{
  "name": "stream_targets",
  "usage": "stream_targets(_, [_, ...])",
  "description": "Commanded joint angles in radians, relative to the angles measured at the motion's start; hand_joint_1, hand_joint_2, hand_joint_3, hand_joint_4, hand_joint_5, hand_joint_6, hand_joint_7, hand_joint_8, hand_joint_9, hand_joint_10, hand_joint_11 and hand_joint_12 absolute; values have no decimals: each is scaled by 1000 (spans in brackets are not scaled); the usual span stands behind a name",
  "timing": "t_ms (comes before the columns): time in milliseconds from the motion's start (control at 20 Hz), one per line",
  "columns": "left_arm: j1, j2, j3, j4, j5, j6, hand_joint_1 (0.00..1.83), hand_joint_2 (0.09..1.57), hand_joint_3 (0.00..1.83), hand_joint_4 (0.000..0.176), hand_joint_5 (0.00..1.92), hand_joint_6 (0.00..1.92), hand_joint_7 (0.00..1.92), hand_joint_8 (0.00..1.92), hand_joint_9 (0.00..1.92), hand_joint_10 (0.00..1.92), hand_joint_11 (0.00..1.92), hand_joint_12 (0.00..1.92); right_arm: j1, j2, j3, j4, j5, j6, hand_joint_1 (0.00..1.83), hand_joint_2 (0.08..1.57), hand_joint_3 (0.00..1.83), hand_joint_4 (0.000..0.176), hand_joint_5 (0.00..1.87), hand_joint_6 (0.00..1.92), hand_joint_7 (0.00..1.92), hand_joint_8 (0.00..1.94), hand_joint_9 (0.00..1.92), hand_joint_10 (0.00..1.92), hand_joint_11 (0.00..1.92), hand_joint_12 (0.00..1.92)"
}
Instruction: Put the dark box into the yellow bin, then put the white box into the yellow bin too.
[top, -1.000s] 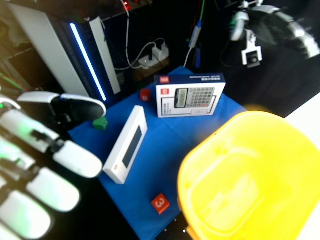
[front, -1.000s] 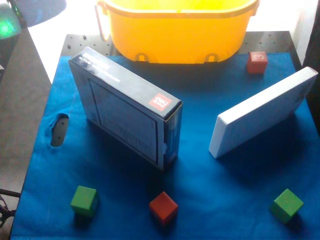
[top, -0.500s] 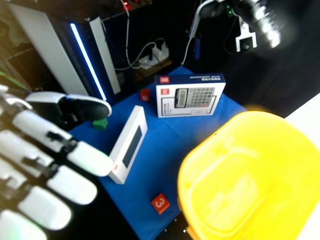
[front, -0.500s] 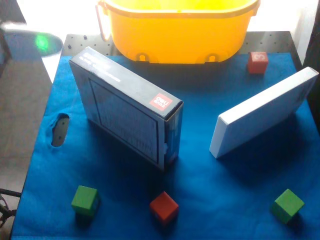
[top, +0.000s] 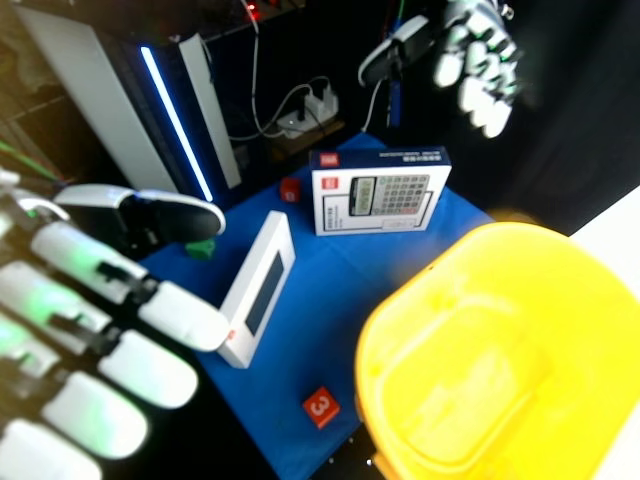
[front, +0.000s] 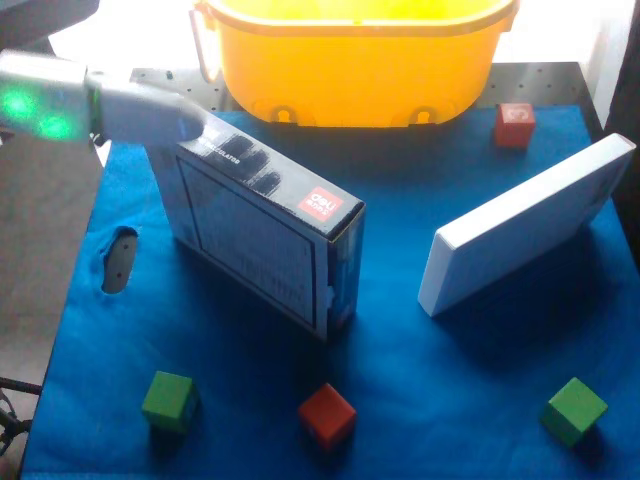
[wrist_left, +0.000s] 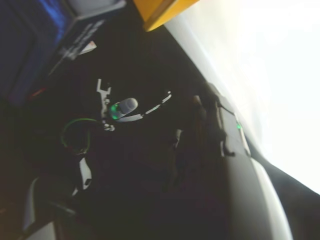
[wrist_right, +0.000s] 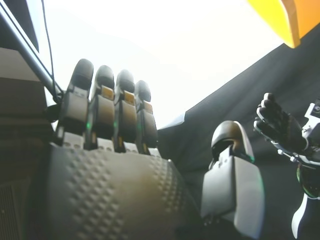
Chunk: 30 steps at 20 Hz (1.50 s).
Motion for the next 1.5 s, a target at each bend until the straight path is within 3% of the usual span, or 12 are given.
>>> stream_targets(0, [-19, -6, -3, -44, -63, -16, 590, 928, 0, 124, 35, 0, 111, 1, 168, 1, 1, 443, 15, 2, 6, -4, 120, 3, 204, 1049, 9, 0, 324, 0, 375, 1, 311, 6, 115, 394])
stream_targets(150, [-39, -26, -3, 49, -24, -52, 240, 1264, 0, 142, 31, 2, 157, 1, 211, 2, 0, 602, 15, -1, 6, -4, 120, 3, 132, 1041, 0, 0, 361, 8, 421, 11, 358, 12, 124, 480])
stream_targets(200, [-44, -37, 1, 87, -11, -80, 569, 682, 0, 167, 0, 0, 24, 0, 115, 0, 13, 409, 15, -1, 6, -4, 120, 3, 167, 1024, 0, 0, 371, 8, 420, 6, 350, 5, 97, 461])
stream_targets(300, [-47, -51, 10, 122, 1, -108, 627, 577, 0, 174, 0, 0, 4, 0, 103, 0, 41, 378, 15, -1, 6, -4, 119, 3, 139, 1039, 1, 0, 356, 2, 401, 1, 338, 0, 80, 452])
stream_targets(400, [-52, -66, 21, 161, 18, -133, 570, 605, 0, 136, 0, 0, 2, 1, 92, 14, 44, 365, 15, -2, 6, -4, 117, 3, 119, 1049, 4, 0, 348, 1, 380, 1, 333, 1, 86, 457])
stream_targets(750, [-63, -126, 70, 295, 79, -234, 662, 554, 0, 146, 0, 0, 0, 0, 25, 0, 90, 240, 14, -2, 5, -5, 117, 3, 122, 1059, 4, 0, 355, 2, 405, 7, 346, 4, 96, 469])
stream_targets(800, [-63, -139, 81, 333, 92, -260, 626, 639, 5, 83, 0, 0, 8, 1, 22, 3, 43, 208, 14, -2, 5, -5, 117, 3, 136, 1031, 0, 0, 355, 2, 399, 3, 335, 0, 97, 470])
stream_targets(950, [-63, -173, 111, 415, 120, -323, 609, 639, 13, 48, 0, 0, 0, 0, 54, 2, 124, 167, 14, -2, 4, -6, 117, 3, 141, 1013, 0, 0, 340, 0, 380, 0, 322, 0, 88, 470])
stream_targets(1250, [-44, -232, 154, 510, 136, -399, 737, 598, 0, 62, 18, 6, 24, 8, 38, 7, 128, 112, 14, -2, 3, -8, 117, 3, 147, 1016, 0, 0, 344, 2, 384, 1, 317, 0, 79, 460])
stream_targets(1300, [-38, -243, 164, 510, 130, -404, 1003, 735, 3, 0, 492, 22, 484, 19, 428, 30, 287, 259, 14, -2, 3, -8, 117, 3, 143, 1004, 0, 0, 341, 0, 388, 2, 324, 4, 91, 465])
stream_targets(1400, [-38, -248, 167, 520, 144, -403, 1248, 965, 9, 0, 1036, 671, 1243, 166, 999, 74, 600, 845, 14, -2, 3, -9, 117, 3, 154, 1045, 0, 0, 333, 0, 374, 1, 311, 1, 66, 511])
stream_targets(1450, [-38, -248, 167, 526, 149, -402, 1369, 1008, 2, 0, 1083, 781, 1309, 265, 1074, 685, 738, 1005, 14, -2, 3, -9, 117, 3, 152, 1033, 0, 0, 332, 0, 370, 0, 311, 2, 70, 522])
